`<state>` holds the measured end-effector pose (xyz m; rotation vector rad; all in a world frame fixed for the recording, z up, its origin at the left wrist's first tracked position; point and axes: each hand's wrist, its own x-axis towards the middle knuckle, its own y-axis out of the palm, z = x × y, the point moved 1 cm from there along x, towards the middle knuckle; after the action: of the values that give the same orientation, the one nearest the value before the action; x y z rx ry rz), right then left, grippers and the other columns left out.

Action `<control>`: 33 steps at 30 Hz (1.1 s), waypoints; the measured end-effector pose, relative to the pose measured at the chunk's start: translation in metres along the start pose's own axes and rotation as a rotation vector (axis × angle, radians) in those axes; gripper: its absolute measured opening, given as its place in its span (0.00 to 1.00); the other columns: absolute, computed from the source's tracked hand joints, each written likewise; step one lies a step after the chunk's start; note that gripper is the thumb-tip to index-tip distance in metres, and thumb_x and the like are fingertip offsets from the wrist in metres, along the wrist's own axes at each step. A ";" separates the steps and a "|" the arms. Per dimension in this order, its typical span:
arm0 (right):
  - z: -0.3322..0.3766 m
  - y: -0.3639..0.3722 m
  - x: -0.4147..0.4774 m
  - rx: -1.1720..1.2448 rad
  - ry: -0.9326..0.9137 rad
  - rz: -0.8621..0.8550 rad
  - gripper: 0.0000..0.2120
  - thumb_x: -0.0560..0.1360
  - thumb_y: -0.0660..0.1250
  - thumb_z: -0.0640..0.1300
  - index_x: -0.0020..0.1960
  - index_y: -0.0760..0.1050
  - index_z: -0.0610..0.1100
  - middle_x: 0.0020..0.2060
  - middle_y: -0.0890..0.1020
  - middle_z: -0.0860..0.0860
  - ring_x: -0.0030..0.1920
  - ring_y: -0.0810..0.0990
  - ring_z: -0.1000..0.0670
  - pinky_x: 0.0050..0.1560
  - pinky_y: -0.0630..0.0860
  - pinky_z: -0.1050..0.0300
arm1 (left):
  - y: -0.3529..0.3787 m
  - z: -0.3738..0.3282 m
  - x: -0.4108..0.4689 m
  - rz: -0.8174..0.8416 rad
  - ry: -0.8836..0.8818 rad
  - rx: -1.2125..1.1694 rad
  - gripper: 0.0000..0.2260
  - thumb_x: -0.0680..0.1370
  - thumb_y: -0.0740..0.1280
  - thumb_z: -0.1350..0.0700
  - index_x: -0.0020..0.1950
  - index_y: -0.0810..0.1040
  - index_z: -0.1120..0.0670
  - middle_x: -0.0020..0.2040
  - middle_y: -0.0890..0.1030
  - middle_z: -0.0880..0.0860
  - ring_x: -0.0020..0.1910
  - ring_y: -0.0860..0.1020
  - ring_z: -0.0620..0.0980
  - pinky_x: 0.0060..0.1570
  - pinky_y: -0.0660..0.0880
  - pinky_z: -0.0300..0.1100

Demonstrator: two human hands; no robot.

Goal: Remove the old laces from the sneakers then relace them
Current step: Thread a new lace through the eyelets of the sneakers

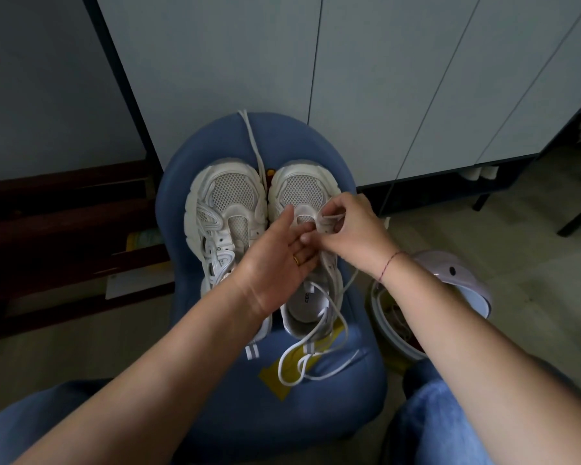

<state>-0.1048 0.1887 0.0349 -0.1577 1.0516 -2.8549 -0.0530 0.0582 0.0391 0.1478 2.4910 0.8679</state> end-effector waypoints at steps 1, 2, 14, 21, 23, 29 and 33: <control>0.000 0.000 -0.001 -0.016 0.005 0.012 0.20 0.65 0.78 0.48 0.51 0.71 0.48 0.51 0.68 0.53 0.45 0.72 0.60 0.41 0.66 0.73 | 0.000 0.000 0.000 -0.006 0.002 0.002 0.26 0.83 0.54 0.43 0.71 0.70 0.61 0.48 0.82 0.52 0.55 0.78 0.47 0.64 0.70 0.42; 0.000 -0.001 -0.002 -0.029 0.013 0.014 0.20 0.66 0.77 0.47 0.51 0.70 0.49 0.51 0.68 0.53 0.46 0.72 0.58 0.41 0.66 0.72 | 0.000 0.001 0.000 -0.009 0.004 0.006 0.25 0.83 0.54 0.43 0.72 0.69 0.60 0.53 0.81 0.53 0.56 0.78 0.47 0.63 0.70 0.42; -0.019 -0.006 -0.001 0.246 -0.021 -0.047 0.10 0.69 0.74 0.38 0.46 0.80 0.50 0.46 0.83 0.55 0.50 0.82 0.54 0.58 0.78 0.55 | -0.006 0.003 0.005 0.021 -0.017 0.006 0.23 0.84 0.53 0.45 0.66 0.73 0.61 0.63 0.79 0.58 0.61 0.78 0.51 0.59 0.75 0.45; -0.020 -0.006 0.000 0.317 -0.022 -0.034 0.09 0.70 0.74 0.37 0.46 0.81 0.49 0.42 0.82 0.56 0.46 0.82 0.56 0.53 0.77 0.61 | 0.003 0.011 0.010 -0.089 0.090 0.055 0.15 0.85 0.55 0.57 0.65 0.74 0.64 0.51 0.82 0.56 0.49 0.81 0.48 0.51 0.79 0.40; -0.021 -0.006 -0.001 0.326 -0.021 -0.043 0.09 0.70 0.74 0.37 0.48 0.82 0.47 0.42 0.83 0.56 0.46 0.82 0.56 0.53 0.77 0.62 | 0.004 0.016 0.011 -0.152 0.142 0.047 0.14 0.84 0.57 0.60 0.64 0.74 0.66 0.47 0.83 0.57 0.45 0.83 0.48 0.46 0.81 0.38; -0.022 -0.005 -0.002 0.355 -0.016 -0.048 0.09 0.71 0.73 0.37 0.48 0.82 0.47 0.42 0.83 0.56 0.46 0.82 0.56 0.51 0.78 0.64 | 0.009 0.014 0.009 -0.182 0.094 0.009 0.14 0.84 0.56 0.61 0.65 0.72 0.67 0.47 0.81 0.58 0.47 0.80 0.51 0.50 0.79 0.41; -0.024 -0.005 -0.001 0.399 -0.006 -0.039 0.09 0.70 0.73 0.36 0.46 0.81 0.48 0.42 0.83 0.54 0.47 0.82 0.54 0.52 0.78 0.62 | 0.008 0.014 0.009 -0.149 0.062 -0.040 0.11 0.84 0.55 0.61 0.57 0.75 0.64 0.46 0.81 0.57 0.46 0.80 0.50 0.51 0.77 0.40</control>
<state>-0.1072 0.2083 0.0199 -0.1550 0.4640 -3.0230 -0.0549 0.0747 0.0313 -0.0791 2.5029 0.8711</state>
